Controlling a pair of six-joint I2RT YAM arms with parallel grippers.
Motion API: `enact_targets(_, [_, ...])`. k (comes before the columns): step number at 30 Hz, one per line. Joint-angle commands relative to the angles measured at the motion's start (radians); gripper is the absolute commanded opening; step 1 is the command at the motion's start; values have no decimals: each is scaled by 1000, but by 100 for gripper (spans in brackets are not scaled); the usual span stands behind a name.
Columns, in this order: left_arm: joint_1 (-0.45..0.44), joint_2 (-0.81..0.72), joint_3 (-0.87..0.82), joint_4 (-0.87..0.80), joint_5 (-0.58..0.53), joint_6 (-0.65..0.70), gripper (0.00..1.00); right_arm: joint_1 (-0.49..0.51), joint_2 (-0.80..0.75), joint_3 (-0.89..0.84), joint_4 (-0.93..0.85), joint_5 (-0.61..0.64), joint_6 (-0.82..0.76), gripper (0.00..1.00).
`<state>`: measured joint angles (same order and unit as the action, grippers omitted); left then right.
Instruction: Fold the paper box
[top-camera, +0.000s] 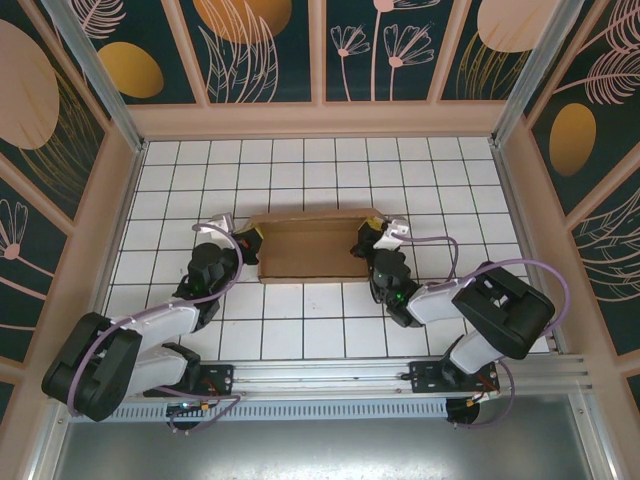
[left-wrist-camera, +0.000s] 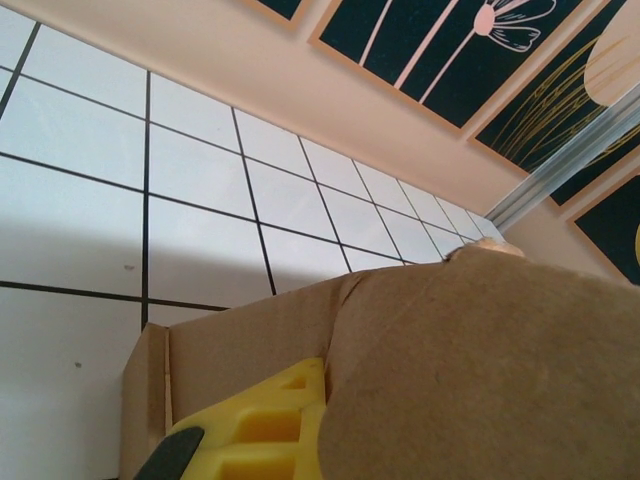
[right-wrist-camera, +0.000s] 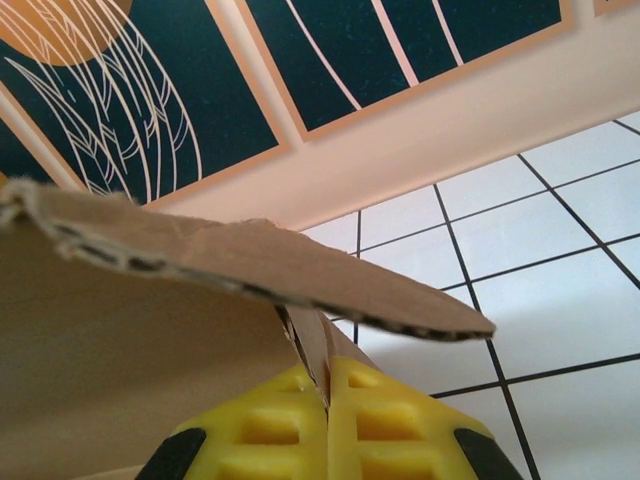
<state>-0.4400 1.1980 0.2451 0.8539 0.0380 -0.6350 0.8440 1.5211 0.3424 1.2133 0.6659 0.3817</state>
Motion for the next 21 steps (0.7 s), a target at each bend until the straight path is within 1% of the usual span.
enact_targets(1, [-22,10,-65,-183,9,-55,3,46,17,-66,-128,-35,70,0])
enact_targets(5, [-22,-14,-77,-212,-20,-54,3,57,17,-102,-114,-31,82,0])
enact_targets(10, [-22,-47,-76,-262,-55,-24,3,58,-35,-138,-87,-62,48,12])
enact_targets(16, [-22,-70,-70,-290,-83,3,3,58,-140,-181,-83,-65,27,19])
enact_targets(21, [-22,-65,-69,-302,-86,20,2,58,-184,-200,-108,-52,-6,25])
